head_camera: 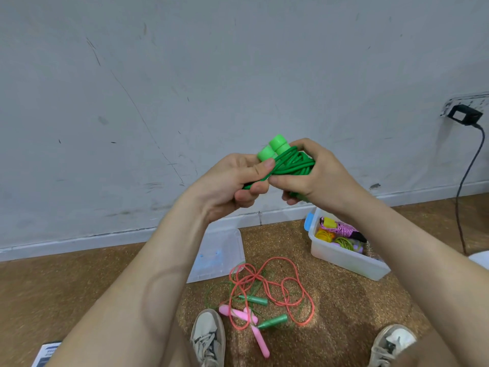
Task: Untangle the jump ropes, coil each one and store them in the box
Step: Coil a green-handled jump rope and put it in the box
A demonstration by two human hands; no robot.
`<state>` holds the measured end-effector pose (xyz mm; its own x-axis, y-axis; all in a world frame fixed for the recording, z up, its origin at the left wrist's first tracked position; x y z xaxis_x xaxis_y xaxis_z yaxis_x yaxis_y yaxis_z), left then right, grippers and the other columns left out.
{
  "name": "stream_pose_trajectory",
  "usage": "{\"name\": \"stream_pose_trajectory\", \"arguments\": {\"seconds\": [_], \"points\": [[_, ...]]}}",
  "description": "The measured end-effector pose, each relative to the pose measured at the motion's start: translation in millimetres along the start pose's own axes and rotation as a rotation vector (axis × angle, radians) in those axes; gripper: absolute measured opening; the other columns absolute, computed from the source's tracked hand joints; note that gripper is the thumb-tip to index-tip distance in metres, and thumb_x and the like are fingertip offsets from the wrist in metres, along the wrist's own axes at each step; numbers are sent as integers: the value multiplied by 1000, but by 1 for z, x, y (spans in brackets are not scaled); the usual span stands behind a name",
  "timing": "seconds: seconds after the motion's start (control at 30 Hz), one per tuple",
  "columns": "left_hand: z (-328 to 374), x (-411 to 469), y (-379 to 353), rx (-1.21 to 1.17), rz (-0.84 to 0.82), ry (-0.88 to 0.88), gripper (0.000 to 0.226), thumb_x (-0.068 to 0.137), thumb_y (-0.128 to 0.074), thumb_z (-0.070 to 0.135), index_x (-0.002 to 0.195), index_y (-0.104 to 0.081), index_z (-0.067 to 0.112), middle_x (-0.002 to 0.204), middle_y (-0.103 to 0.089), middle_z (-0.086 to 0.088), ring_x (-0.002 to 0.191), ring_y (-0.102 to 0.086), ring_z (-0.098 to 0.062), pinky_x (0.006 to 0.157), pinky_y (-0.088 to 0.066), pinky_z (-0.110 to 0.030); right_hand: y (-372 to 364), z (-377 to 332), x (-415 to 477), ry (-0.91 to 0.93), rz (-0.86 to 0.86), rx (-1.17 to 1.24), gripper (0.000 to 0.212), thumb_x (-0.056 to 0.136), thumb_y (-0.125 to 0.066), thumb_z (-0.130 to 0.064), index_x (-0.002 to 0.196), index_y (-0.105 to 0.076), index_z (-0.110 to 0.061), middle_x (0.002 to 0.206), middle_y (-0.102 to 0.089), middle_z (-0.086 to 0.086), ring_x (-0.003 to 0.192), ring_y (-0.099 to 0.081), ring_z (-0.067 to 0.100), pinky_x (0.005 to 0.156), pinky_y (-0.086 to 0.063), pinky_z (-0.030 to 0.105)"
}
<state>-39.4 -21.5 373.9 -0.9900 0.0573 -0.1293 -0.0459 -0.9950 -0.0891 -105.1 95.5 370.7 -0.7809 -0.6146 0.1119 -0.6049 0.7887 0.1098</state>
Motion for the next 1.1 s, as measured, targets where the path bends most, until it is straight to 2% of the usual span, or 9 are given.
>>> {"name": "stream_pose_trajectory", "arguments": {"seconds": [0.17,0.33,0.5,0.57,0.7,0.83,0.93,1.0,1.1], "points": [[10,-4,2,247,78,-127,24,90,-55,22,71,-66,11,50,-38,-1,43,-27,-6,42,-22,-14,-7,5,-8,-170,-255,230,58,73,-80,-8,121,-48,-10,72,-60,13,58,-57,27,51,-51,31],[13,-3,3,376,216,-190,35,93,-58,17,92,-61,-18,48,-42,2,49,-33,-11,47,-27,-17,-15,16,-11,-273,-365,404,43,76,-78,-21,111,-54,-13,74,-61,11,59,-61,21,50,-51,26],[25,-7,8,704,437,-300,25,94,-57,26,71,-65,20,45,-47,10,47,-39,-8,51,-32,-25,-30,27,-12,-323,-226,521,38,75,-66,-37,105,-59,-13,79,-66,6,69,-68,19,59,-55,26],[28,-8,9,892,543,-369,17,94,-57,29,83,-69,25,48,-49,7,51,-43,-12,54,-37,-30,-31,25,-9,-285,-157,537,38,74,-69,-33,107,-59,-16,78,-65,8,66,-66,19,55,-52,25],[34,-18,1,1066,598,-523,25,90,-59,31,110,-71,24,55,-59,6,54,-45,-12,58,-42,-27,-11,25,3,-127,46,53,32,77,-80,-22,102,-61,-17,77,-65,4,62,-62,17,53,-50,29],[27,-14,-3,682,423,-379,17,89,-66,19,103,-74,19,56,-64,15,50,-48,-6,57,-37,-10,2,28,11,62,74,-661,48,70,-83,-34,112,-60,-24,88,-66,-6,81,-60,15,74,-49,32],[33,-14,-8,479,294,-350,22,78,-77,19,100,-73,20,68,-53,-8,66,-50,-11,68,-44,-23,-10,29,6,63,-95,-710,37,70,-84,-31,95,-57,-36,81,-61,-15,76,-58,7,69,-42,23],[35,-12,-7,581,258,-331,37,71,-83,22,105,-70,26,79,-49,1,71,-46,-6,72,-43,-20,-17,29,2,49,-201,-649,39,69,-86,-28,85,-54,-43,78,-61,-18,74,-58,-1,67,-43,21],[24,-6,-3,837,223,-250,40,70,-83,32,104,-65,42,102,-59,7,87,-56,-3,83,-49,-23,-19,20,-2,55,-290,-577,34,66,-88,-27,89,-63,-28,82,-68,-10,79,-65,6,71,-51,26]]}}
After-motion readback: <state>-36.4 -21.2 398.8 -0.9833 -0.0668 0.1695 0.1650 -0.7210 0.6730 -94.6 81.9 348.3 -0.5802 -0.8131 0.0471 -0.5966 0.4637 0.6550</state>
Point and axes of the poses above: each hand's wrist, its own x-axis towards the middle knuckle, its own y-axis out of the back of the hand, z = x × y, the point moved 6 cm from there along x, towards the middle knuckle
